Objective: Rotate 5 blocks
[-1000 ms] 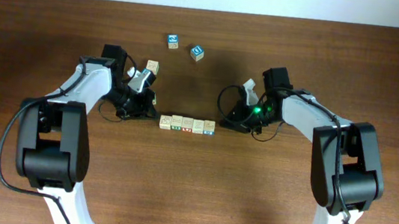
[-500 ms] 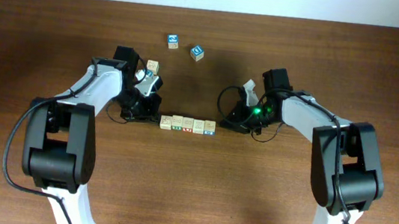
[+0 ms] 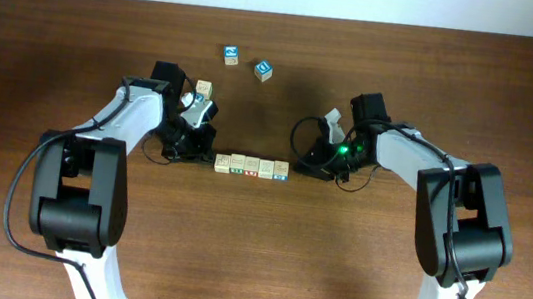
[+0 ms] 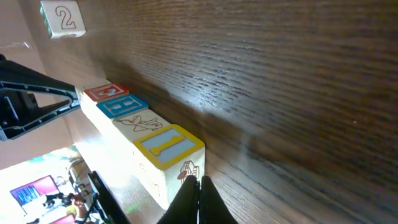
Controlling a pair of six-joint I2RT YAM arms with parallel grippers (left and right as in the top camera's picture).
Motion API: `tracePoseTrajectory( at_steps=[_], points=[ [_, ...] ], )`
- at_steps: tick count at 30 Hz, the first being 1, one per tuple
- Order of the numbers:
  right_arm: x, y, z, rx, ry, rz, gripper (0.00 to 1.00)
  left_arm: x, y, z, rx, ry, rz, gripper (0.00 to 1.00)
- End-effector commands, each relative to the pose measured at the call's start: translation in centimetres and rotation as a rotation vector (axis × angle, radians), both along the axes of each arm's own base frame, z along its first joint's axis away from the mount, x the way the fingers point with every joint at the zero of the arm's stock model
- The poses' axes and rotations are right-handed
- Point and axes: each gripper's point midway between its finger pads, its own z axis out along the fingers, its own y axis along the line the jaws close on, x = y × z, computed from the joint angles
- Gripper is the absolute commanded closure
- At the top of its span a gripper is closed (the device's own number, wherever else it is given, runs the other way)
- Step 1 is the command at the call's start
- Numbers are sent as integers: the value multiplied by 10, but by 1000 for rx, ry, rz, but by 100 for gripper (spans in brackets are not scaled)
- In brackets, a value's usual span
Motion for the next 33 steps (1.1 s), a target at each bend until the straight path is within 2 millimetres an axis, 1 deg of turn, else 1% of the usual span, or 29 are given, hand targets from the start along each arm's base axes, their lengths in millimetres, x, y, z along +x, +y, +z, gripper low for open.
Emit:
tracePoseTrajectory(
  at_steps=[1,3,8,13,18,20,25,30,33],
  points=[
    [-11,5,-3,11,43,-1,96,5,-4,4,-42,-2,11,100],
    [-13,7,-5,11,47,-3,96,5,-4,4,-42,-2,11,100],
    [-10,9,-5,17,25,0,96,5,-4,4,-42,-2,11,100],
    [-10,17,-3,26,4,19,96,5,-5,4,-43,-2,11,100],
    [-10,27,5,86,-35,62,95,5,-5,4,-43,-2,11,100],
    [-11,31,7,88,-42,73,95,5,-5,4,-43,-1,10,100],
    [-10,41,17,100,-77,101,96,5,-5,4,-43,-2,11,100],
    [-14,54,24,104,-89,136,96,5,-5,4,-42,1,14,100],
    [-16,59,28,100,-96,159,96,6,-5,4,-41,7,27,100]
  ],
)
